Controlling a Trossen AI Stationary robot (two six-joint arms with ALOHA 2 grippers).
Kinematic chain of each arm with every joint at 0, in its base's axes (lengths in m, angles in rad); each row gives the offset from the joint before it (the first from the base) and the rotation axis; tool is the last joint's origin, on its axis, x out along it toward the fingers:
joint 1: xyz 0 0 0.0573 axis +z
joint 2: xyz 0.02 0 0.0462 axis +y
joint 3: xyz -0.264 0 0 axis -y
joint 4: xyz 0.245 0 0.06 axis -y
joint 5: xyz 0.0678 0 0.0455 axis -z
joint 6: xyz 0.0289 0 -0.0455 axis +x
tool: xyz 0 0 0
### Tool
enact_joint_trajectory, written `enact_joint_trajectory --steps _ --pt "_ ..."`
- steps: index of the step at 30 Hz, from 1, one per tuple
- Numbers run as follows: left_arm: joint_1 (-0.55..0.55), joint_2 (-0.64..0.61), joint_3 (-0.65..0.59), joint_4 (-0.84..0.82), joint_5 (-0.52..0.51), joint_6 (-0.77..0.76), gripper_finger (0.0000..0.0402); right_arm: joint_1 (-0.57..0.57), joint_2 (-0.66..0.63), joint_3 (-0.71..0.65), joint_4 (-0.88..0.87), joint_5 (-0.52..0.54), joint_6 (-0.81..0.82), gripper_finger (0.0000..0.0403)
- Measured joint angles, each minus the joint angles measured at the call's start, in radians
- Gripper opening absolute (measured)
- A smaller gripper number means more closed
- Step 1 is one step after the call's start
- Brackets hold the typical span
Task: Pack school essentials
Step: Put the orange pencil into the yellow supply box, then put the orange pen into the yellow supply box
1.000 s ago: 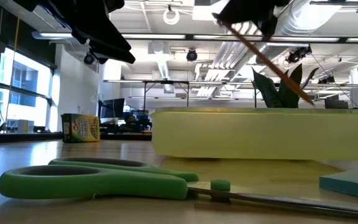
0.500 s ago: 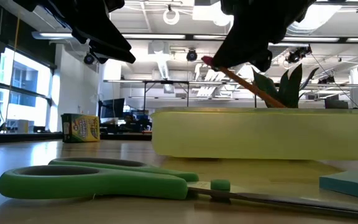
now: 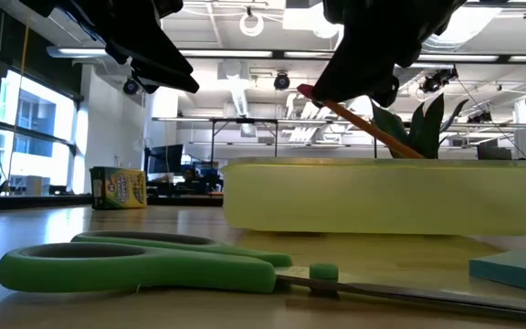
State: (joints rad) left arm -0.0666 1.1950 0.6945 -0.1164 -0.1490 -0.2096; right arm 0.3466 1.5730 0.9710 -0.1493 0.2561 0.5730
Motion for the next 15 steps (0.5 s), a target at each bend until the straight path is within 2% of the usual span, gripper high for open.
enact_joint_trajectory --steps 8,15 --pt "0.0 0.0 0.0 0.0 0.0 0.0 0.0174 0.0 0.0 0.0 0.0 0.002 -0.024 0.0117" --pt "0.0 0.0 0.0 -0.001 0.0 0.0 0.0174 0.0 0.0 0.0 0.0 -0.016 -0.024 0.0135"
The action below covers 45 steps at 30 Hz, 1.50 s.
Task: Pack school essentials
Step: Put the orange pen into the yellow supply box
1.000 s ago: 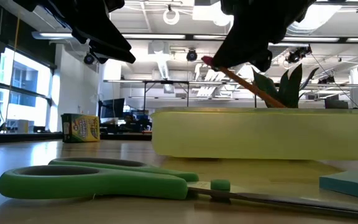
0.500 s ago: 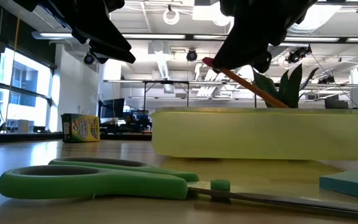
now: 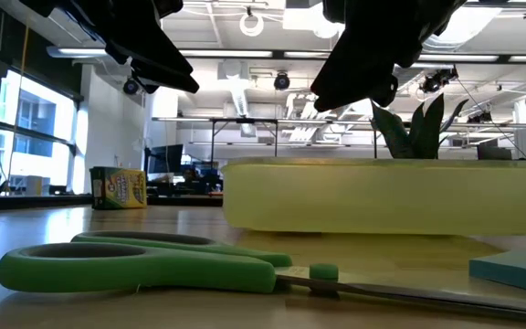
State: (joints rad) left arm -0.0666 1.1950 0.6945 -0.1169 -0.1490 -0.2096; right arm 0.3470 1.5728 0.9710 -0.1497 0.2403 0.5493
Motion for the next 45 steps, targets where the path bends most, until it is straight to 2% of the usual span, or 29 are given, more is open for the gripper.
enact_joint_trajectory --steps 5,10,16,21,28,38,41,45 --pt "0.0 0.0 0.0 -0.001 0.0 0.0 0.0174 0.0 -0.023 0.0 -0.013 -0.011 0.001 0.0135" --pt "0.0 0.0 0.0 -0.017 0.0 0.0 0.0174 0.003 -0.105 0.0 -0.107 -0.012 0.019 0.0135" --pt "0.0 0.0 0.0 -0.047 0.0 0.0 0.0174 0.028 -0.219 0.0 -0.247 0.051 0.063 0.0135" --pt "0.0 0.0 0.0 -0.046 0.0 0.0 0.0174 0.063 -0.277 0.0 -0.46 0.094 0.197 0.0135" --pt "0.0 0.0 0.0 -0.044 0.0 0.0 0.0174 0.135 -0.27 0.0 -0.748 0.101 0.411 0.0135" --pt "0.0 0.0 0.0 -0.044 0.0 0.0 0.0175 0.261 -0.271 -0.022 -1.011 0.097 0.709 0.0135" --pt "0.0 0.0 0.0 -0.044 0.0 0.0 0.0175 0.283 -0.271 -0.063 -1.012 0.058 0.758 0.0135" --pt "0.0 0.0 0.0 -0.044 0.0 0.0 0.0175 0.297 -0.271 -0.143 -0.961 -0.08 0.819 0.0135"
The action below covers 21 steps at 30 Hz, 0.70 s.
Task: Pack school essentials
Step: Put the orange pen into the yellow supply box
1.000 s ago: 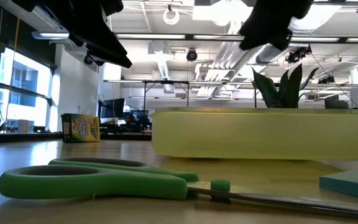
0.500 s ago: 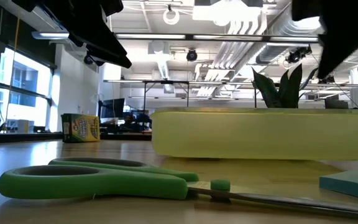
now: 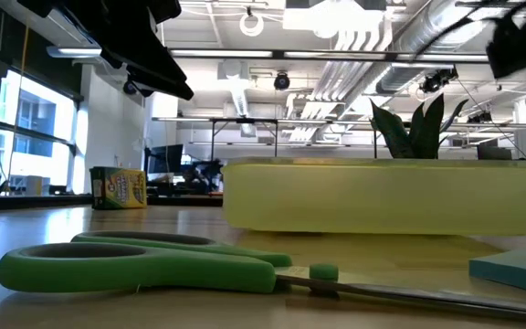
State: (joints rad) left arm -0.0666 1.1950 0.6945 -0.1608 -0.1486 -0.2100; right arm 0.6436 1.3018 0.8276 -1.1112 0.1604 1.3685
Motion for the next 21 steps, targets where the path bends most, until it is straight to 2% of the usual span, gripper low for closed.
enact_joint_trajectory --steps 5,9,21 --pt "0.0 0.0 0.0 0.0 0.0 0.0 0.0175 0.017 -0.001 -0.105 0.129 -0.134 0.033 0.0135" --pt "0.0 0.0 0.0 0.0 0.0 0.0 0.0175 0.021 -0.001 -0.175 0.194 -0.196 0.078 0.0135" --pt "0.0 0.0 0.0 0.0 0.0 0.0 0.0175 0.02 -0.002 -0.264 0.333 -0.198 0.117 0.0135"
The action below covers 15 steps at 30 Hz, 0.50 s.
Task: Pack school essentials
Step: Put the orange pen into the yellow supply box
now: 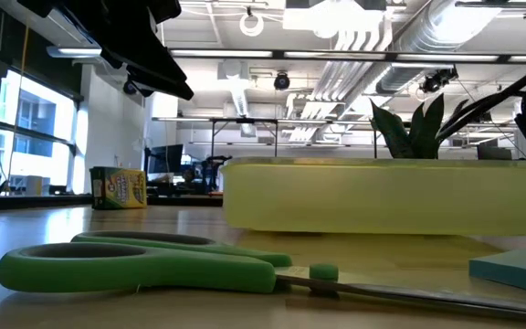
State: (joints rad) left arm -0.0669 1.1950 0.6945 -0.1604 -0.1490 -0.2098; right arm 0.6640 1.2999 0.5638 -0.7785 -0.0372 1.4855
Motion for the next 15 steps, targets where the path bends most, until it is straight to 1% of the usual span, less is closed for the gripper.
enact_joint_trajectory --steps 6,8,10,15 --pt "0.0 0.0 0.0 0.0 0.0 0.001 0.0175 0.0 -0.005 -0.044 0.056 -0.001 0.007 0.0134" --pt "0.0 0.0 0.0 0.0 0.0 0.002 0.0174 0.0 -0.004 -0.044 0.055 0.0 0.018 0.0127" --pt "0.0 0.0 0.0 0.0 0.0 0.002 0.0174 0.0 -0.003 -0.044 0.053 -0.001 0.025 0.011" --pt "0.0 0.0 0.0 0.0 0.0 0.002 0.0174 0.0 -0.003 -0.044 0.049 0.0 0.025 0.005"
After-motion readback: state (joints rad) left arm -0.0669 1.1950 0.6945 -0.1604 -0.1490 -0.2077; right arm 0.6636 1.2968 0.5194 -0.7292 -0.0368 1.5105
